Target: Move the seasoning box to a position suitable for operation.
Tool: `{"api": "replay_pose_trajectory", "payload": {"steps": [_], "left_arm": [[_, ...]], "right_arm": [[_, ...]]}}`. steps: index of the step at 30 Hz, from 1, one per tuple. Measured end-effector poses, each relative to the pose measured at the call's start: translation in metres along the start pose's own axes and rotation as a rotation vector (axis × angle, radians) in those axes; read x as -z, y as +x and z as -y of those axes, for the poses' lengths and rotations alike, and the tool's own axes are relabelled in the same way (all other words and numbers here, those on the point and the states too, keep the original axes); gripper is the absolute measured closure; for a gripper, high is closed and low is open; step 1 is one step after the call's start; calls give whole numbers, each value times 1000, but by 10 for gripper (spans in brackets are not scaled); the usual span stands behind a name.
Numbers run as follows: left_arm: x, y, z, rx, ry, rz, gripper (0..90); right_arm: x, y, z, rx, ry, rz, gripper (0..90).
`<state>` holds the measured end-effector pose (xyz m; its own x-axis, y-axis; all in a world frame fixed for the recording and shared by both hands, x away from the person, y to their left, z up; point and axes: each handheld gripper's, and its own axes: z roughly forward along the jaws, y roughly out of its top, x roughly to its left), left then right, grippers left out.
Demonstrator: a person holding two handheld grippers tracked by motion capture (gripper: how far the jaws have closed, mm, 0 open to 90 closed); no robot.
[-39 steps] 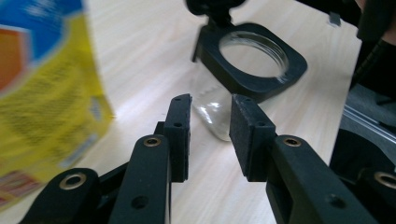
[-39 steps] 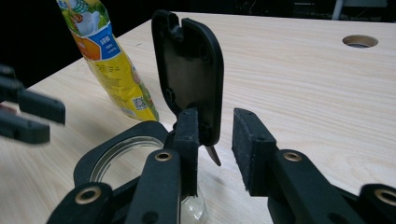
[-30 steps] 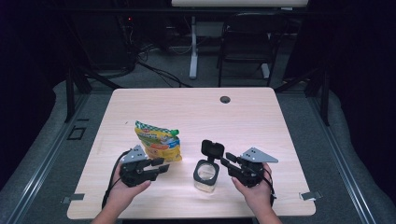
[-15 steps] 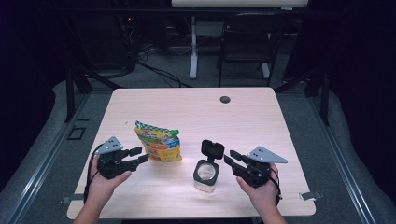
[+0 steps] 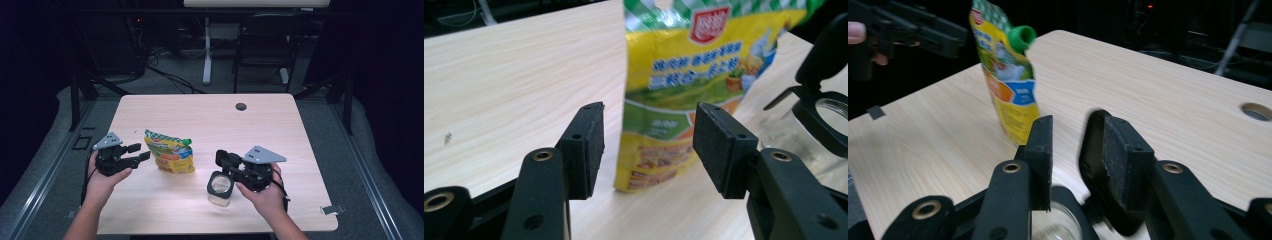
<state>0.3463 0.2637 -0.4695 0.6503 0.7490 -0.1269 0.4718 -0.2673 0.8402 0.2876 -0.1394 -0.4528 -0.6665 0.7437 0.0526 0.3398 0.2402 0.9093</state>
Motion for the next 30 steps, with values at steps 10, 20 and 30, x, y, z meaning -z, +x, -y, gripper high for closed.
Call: {"api": "replay_pose_trajectory", "payload": {"steps": [10, 20, 30], "left_arm": [[-13, 6, -8, -23, 2, 69, 468], [-20, 0, -7, -47, 9, 76, 501], [-11, -10, -5, -59, 16, 61, 565]], "right_arm": [[-43, 19, -8, 20, 39, -56, 653], [-73, 17, -12, -7, 79, -47, 666], [-79, 18, -11, -4, 91, -41, 679]]}}
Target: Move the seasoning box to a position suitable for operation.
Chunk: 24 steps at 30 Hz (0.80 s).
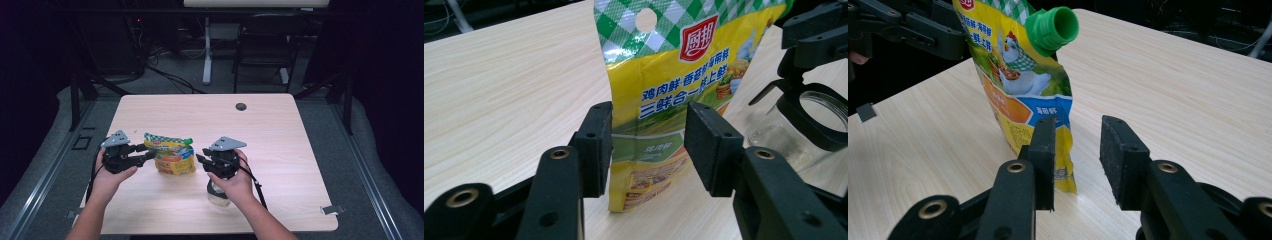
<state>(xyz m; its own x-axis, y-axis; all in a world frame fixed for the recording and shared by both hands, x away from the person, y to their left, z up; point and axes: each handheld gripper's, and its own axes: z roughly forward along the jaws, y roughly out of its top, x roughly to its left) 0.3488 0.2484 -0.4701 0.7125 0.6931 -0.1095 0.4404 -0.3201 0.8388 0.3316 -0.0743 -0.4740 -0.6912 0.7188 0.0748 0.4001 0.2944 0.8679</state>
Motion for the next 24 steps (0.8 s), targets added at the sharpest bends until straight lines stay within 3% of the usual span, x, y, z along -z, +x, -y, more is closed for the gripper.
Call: {"api": "replay_pose_trajectory", "payload": {"steps": [5, 11, 19, 24], "left_arm": [[7, -6, 3, 7, -53, 20, 626], [11, -12, 5, 10, -56, 28, 675], [18, -22, 5, -22, -59, 26, 733], [20, -30, 8, -42, -67, 53, 780]], "right_arm": [[-2, 1, 0, 1, -6, -7, 683], [-4, 1, -1, -10, 0, -9, 701], [-14, 4, -4, 1, 33, 4, 724], [-21, 6, -6, -4, 37, 12, 740]]}}
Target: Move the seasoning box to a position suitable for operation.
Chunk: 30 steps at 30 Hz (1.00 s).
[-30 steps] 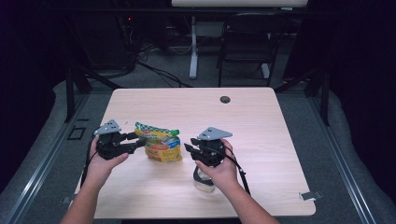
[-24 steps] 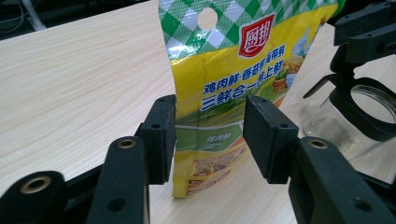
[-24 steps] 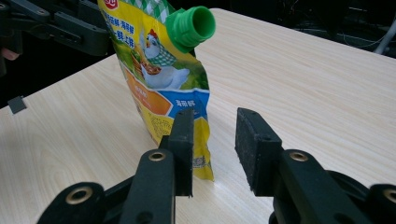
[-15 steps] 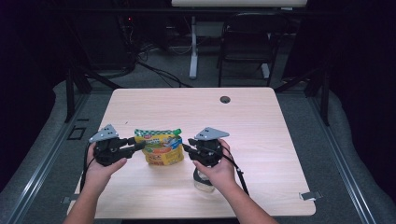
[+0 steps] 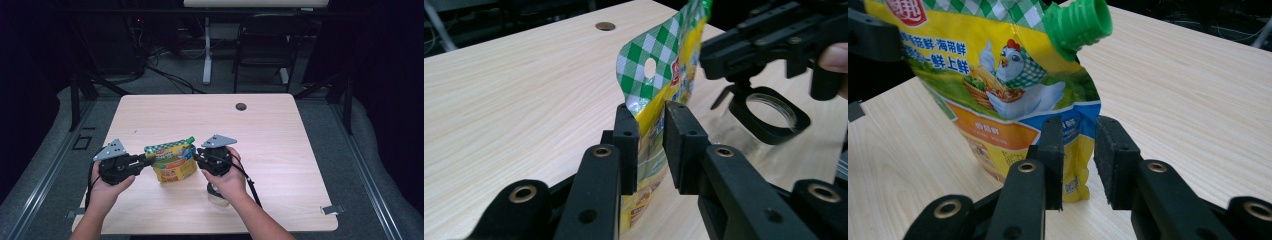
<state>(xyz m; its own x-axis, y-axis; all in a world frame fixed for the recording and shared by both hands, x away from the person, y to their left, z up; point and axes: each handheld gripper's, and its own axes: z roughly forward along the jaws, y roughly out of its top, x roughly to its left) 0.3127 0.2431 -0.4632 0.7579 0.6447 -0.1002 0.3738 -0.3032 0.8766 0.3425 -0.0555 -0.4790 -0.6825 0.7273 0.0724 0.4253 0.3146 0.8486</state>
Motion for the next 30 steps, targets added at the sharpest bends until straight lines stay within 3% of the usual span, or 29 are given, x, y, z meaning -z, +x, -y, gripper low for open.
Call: {"api": "replay_pose_trajectory", "payload": {"steps": [4, 8, 15, 23, 30], "left_arm": [[1, -6, 1, -11, 3, 6, 824], [1, -13, 1, -51, 7, 4, 871], [1, -22, -1, -94, 23, -27, 900], [12, -26, 0, -79, 31, -56, 900], [18, -22, 6, -35, 28, -36, 900]], "right_arm": [[-1, 4, -1, 19, 8, 5, 740], [0, 5, 0, 21, -1, 9, 738], [18, 4, 2, 32, -24, -5, 728], [48, 3, 13, 31, -53, -21, 721], [72, 5, 24, 34, -68, -30, 709]]}}
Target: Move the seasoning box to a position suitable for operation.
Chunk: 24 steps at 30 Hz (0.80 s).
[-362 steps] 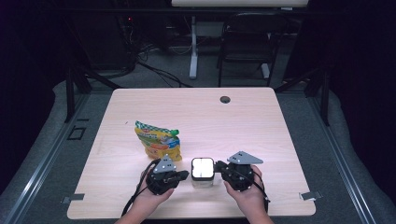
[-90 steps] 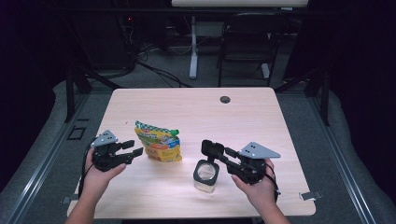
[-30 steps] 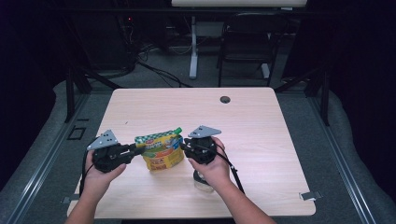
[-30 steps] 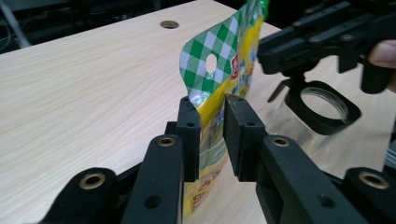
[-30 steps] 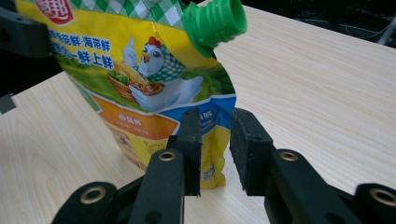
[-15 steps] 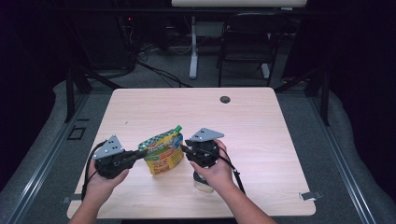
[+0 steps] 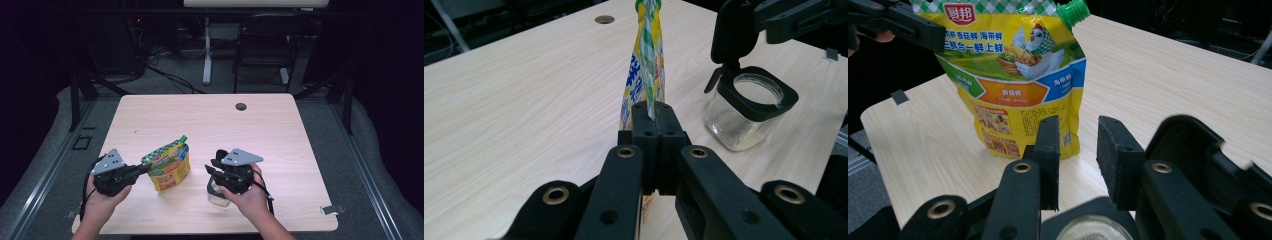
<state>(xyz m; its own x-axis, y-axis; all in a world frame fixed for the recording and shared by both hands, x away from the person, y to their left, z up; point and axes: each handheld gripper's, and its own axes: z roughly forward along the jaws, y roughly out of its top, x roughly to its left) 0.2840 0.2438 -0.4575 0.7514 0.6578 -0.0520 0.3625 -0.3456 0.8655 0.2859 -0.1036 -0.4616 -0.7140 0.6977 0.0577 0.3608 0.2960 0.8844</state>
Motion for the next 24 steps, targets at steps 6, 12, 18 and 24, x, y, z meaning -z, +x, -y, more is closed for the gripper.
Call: {"api": "replay_pose_trajectory", "payload": {"steps": [6, 12, 18, 24], "left_arm": [[-1, 6, 6, 54, -18, 30, 843], [-10, 8, 9, 93, 2, 53, 719], [-22, 12, 14, 144, 22, 84, 593], [-31, 15, 20, 179, 24, 86, 513]], "right_arm": [[17, -5, 14, -7, 0, 13, 692], [31, -10, 26, -33, -4, 11, 672], [43, -9, 33, -34, -21, 13, 654], [45, -10, 44, -51, -46, 11, 641]]}}
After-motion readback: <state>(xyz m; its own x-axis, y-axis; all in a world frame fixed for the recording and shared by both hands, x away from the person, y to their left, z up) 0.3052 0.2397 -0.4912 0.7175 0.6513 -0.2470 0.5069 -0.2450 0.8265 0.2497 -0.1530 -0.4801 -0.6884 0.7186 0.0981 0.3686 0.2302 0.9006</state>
